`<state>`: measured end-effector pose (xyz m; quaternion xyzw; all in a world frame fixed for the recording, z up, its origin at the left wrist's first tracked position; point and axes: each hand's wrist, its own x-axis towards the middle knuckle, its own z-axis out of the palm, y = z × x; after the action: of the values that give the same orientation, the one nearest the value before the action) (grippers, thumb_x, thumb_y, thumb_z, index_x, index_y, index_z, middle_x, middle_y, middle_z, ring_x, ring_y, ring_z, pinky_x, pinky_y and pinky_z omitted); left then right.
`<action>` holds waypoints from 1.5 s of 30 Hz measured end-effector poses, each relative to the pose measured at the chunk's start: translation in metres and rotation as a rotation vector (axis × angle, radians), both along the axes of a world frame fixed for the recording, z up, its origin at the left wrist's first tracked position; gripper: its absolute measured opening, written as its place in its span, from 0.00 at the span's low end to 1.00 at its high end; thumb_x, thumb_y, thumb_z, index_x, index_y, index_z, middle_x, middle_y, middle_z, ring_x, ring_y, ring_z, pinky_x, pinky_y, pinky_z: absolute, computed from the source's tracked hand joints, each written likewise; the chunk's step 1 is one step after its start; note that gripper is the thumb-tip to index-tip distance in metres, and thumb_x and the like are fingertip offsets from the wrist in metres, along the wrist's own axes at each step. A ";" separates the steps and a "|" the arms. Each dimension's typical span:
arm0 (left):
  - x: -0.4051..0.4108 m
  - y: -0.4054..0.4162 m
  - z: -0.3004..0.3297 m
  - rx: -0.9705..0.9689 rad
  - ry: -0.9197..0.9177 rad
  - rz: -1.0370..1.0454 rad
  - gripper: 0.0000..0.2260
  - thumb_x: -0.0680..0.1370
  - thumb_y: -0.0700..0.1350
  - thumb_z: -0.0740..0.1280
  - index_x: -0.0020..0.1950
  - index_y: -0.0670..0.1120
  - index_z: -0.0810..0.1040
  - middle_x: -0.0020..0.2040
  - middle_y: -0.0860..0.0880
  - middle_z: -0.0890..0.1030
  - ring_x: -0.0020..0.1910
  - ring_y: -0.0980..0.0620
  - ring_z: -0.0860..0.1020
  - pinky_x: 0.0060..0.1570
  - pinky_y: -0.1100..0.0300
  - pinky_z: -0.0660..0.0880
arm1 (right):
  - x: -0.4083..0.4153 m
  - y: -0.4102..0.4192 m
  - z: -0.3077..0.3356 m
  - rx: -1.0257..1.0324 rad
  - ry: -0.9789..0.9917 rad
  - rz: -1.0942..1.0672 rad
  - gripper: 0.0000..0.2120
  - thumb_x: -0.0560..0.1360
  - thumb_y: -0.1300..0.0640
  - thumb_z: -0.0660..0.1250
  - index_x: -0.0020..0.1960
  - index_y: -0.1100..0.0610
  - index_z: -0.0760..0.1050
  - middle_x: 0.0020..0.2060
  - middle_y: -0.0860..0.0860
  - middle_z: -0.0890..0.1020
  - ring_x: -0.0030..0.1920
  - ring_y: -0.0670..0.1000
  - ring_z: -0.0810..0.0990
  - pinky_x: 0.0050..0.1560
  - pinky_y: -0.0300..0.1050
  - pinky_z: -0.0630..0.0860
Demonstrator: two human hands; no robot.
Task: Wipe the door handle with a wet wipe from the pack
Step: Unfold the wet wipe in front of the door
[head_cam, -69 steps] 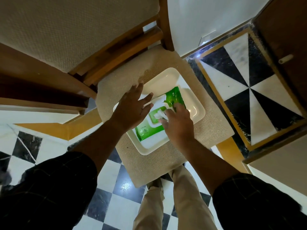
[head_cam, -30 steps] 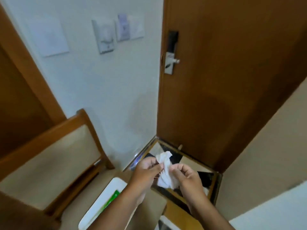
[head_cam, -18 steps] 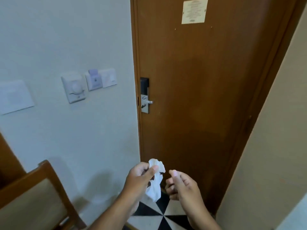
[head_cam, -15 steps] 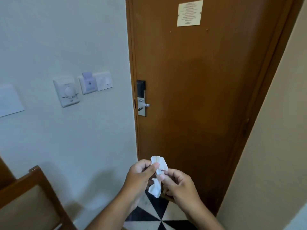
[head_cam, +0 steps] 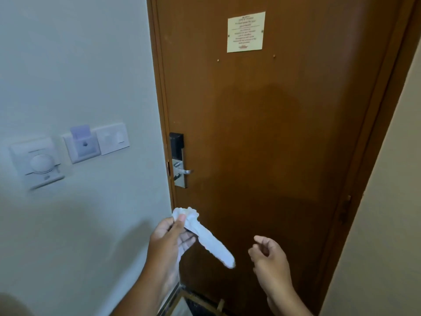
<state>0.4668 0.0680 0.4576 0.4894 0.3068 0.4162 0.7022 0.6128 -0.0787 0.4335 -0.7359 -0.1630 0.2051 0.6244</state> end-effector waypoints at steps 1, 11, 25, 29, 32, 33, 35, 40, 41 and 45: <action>0.010 0.007 0.002 0.027 0.012 -0.033 0.08 0.80 0.47 0.67 0.53 0.43 0.81 0.47 0.43 0.88 0.47 0.45 0.87 0.41 0.57 0.83 | 0.003 0.010 0.008 0.041 -0.070 0.021 0.10 0.78 0.58 0.66 0.58 0.48 0.75 0.50 0.44 0.78 0.46 0.42 0.78 0.42 0.37 0.75; 0.079 0.097 0.056 0.257 0.133 -0.158 0.07 0.74 0.56 0.71 0.45 0.54 0.84 0.47 0.48 0.88 0.50 0.46 0.85 0.39 0.58 0.78 | 0.034 0.130 0.060 0.209 -0.216 0.394 0.07 0.73 0.57 0.73 0.40 0.60 0.79 0.34 0.59 0.79 0.35 0.55 0.76 0.39 0.52 0.75; 0.130 0.180 0.019 -0.084 0.239 -0.291 0.25 0.67 0.48 0.80 0.62 0.53 0.76 0.53 0.44 0.85 0.53 0.43 0.84 0.40 0.52 0.84 | 0.097 0.226 0.048 0.242 0.085 0.323 0.11 0.80 0.50 0.63 0.47 0.52 0.82 0.38 0.50 0.87 0.37 0.51 0.86 0.34 0.42 0.79; 0.149 0.215 0.024 -0.015 0.148 -0.002 0.13 0.74 0.38 0.73 0.56 0.50 0.80 0.55 0.44 0.83 0.54 0.43 0.82 0.39 0.57 0.82 | 0.119 0.260 0.044 0.237 0.055 0.266 0.13 0.80 0.46 0.60 0.44 0.50 0.80 0.37 0.49 0.86 0.40 0.51 0.85 0.35 0.43 0.78; 0.148 0.243 0.034 0.098 0.159 0.223 0.07 0.76 0.37 0.71 0.49 0.49 0.81 0.51 0.45 0.83 0.50 0.44 0.82 0.35 0.59 0.82 | 0.142 0.278 0.044 0.318 0.060 0.158 0.13 0.81 0.49 0.59 0.45 0.52 0.78 0.26 0.47 0.79 0.28 0.48 0.77 0.27 0.42 0.71; 0.144 0.252 0.034 0.132 0.162 0.271 0.08 0.76 0.36 0.71 0.49 0.49 0.81 0.50 0.45 0.83 0.49 0.44 0.83 0.34 0.59 0.83 | 0.149 0.282 0.044 0.351 0.057 0.146 0.13 0.81 0.50 0.58 0.45 0.54 0.77 0.22 0.46 0.75 0.25 0.48 0.72 0.26 0.42 0.69; 0.140 0.265 0.031 0.159 0.179 0.341 0.09 0.75 0.35 0.71 0.49 0.48 0.80 0.48 0.45 0.83 0.47 0.45 0.83 0.34 0.58 0.84 | 0.162 0.292 0.041 0.395 0.052 0.145 0.13 0.81 0.51 0.58 0.44 0.54 0.77 0.22 0.46 0.73 0.26 0.48 0.70 0.27 0.43 0.69; 0.139 0.283 0.014 0.112 0.258 0.207 0.04 0.76 0.40 0.70 0.49 0.47 0.83 0.52 0.40 0.84 0.49 0.42 0.84 0.35 0.58 0.83 | 0.163 0.313 0.044 0.490 0.211 0.222 0.13 0.82 0.50 0.56 0.47 0.52 0.77 0.39 0.54 0.84 0.40 0.51 0.82 0.40 0.46 0.77; 0.140 0.285 0.013 0.063 0.299 0.093 0.05 0.74 0.47 0.72 0.49 0.48 0.85 0.53 0.40 0.84 0.50 0.41 0.84 0.36 0.56 0.83 | 0.164 0.317 0.045 0.490 0.228 0.245 0.13 0.82 0.49 0.56 0.46 0.49 0.78 0.41 0.53 0.85 0.42 0.50 0.84 0.42 0.47 0.78; 0.149 0.301 0.019 -0.177 0.447 -0.313 0.37 0.63 0.78 0.60 0.53 0.51 0.86 0.54 0.44 0.87 0.53 0.43 0.86 0.45 0.50 0.84 | 0.164 0.335 0.055 0.433 0.198 0.310 0.12 0.81 0.46 0.56 0.46 0.40 0.78 0.45 0.49 0.84 0.48 0.51 0.83 0.48 0.51 0.81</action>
<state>0.6156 0.3686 0.4769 0.5471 0.4102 0.1560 0.7128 0.7764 0.2559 0.4882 -0.5282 -0.2519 0.3293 0.7410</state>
